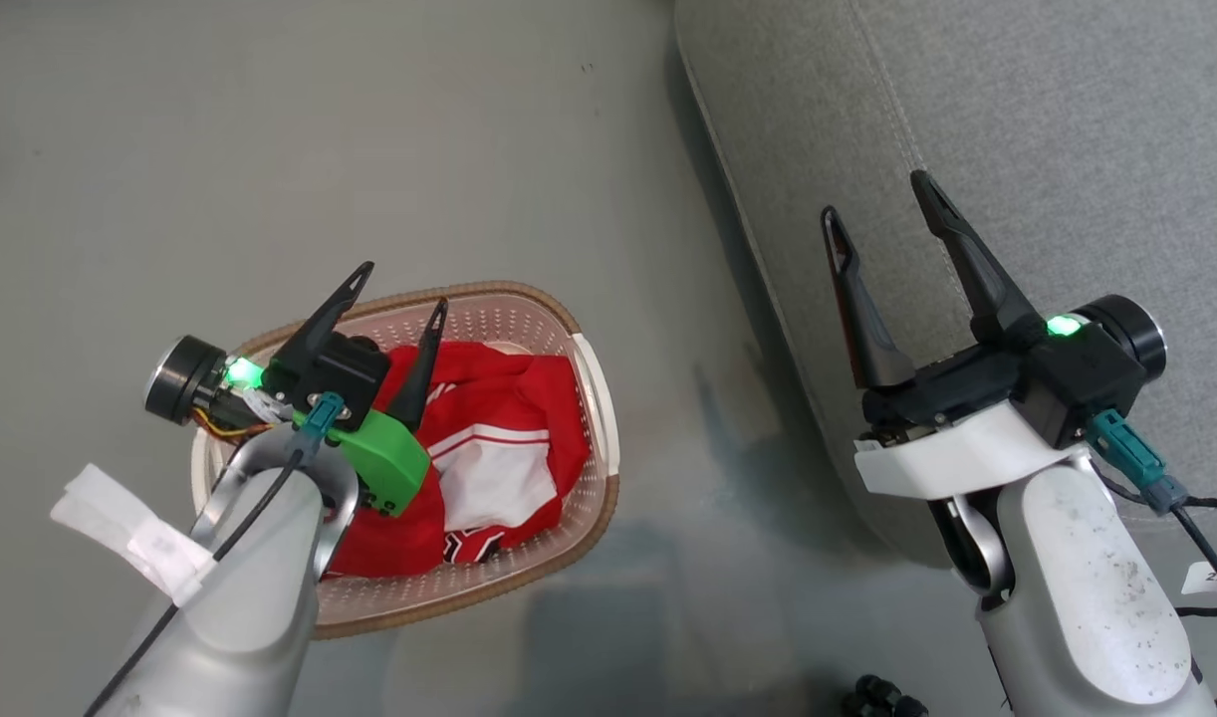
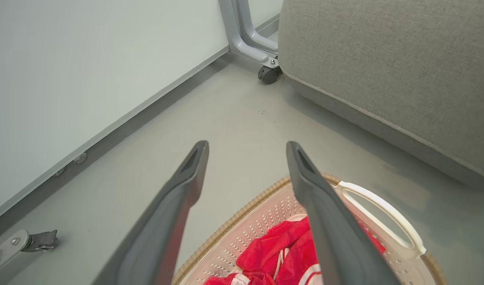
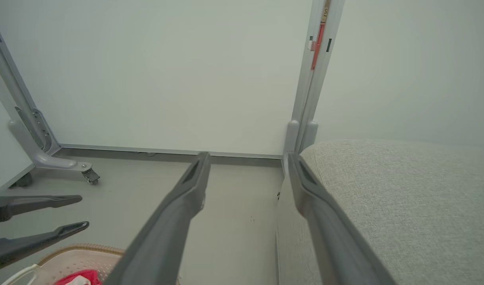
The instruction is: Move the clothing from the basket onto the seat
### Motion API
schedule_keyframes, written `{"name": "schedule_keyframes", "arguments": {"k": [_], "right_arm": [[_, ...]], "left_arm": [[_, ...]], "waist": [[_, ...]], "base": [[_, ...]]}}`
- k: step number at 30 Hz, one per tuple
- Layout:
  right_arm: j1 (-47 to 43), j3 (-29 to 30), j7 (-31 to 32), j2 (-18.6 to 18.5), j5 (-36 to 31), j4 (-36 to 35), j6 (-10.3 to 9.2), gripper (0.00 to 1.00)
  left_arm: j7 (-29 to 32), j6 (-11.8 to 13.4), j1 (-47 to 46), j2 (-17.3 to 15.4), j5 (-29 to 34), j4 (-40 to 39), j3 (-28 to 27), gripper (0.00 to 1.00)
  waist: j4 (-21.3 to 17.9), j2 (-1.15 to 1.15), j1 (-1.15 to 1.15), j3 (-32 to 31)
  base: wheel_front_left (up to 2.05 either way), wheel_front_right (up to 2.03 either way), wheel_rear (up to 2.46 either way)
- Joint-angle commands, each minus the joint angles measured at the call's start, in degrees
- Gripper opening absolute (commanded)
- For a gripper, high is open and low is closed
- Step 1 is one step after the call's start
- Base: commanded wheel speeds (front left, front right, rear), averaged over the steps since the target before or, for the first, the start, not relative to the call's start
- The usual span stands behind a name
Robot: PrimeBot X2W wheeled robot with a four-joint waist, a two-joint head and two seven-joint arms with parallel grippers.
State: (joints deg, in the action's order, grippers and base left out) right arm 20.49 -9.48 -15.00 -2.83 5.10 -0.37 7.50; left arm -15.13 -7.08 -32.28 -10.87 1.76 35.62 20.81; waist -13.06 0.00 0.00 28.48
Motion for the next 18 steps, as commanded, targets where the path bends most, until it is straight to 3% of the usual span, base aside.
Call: {"name": "schedule_keyframes", "arguments": {"k": [1,11,18], "right_arm": [[1.20,-0.07,-0.28,-0.11,0.27,-0.53,-0.02,1.00],[4.84,-0.89,-0.28,-0.11,0.31,-2.69,-0.02,1.00],[6.64,-1.64,-0.28,-0.12,0.47,-3.69,-0.02,1.00]], "left_arm": [[-0.04,-0.19,-2.09,-0.92,0.88,1.19,0.74,1.00],[-0.04,-0.42,-9.63,-2.08,-0.50,11.31,9.44,1.00],[-0.05,-0.45,-14.05,-2.03,-5.09,19.31,17.03,1.00]], "waist": [[-3.54,0.00,0.00,6.21],[-4.23,0.00,0.00,14.18],[-4.64,0.00,0.00,18.14]], "base": [[0.00,0.00,0.00],[0.00,0.00,0.00],[0.00,0.00,0.00]]}}
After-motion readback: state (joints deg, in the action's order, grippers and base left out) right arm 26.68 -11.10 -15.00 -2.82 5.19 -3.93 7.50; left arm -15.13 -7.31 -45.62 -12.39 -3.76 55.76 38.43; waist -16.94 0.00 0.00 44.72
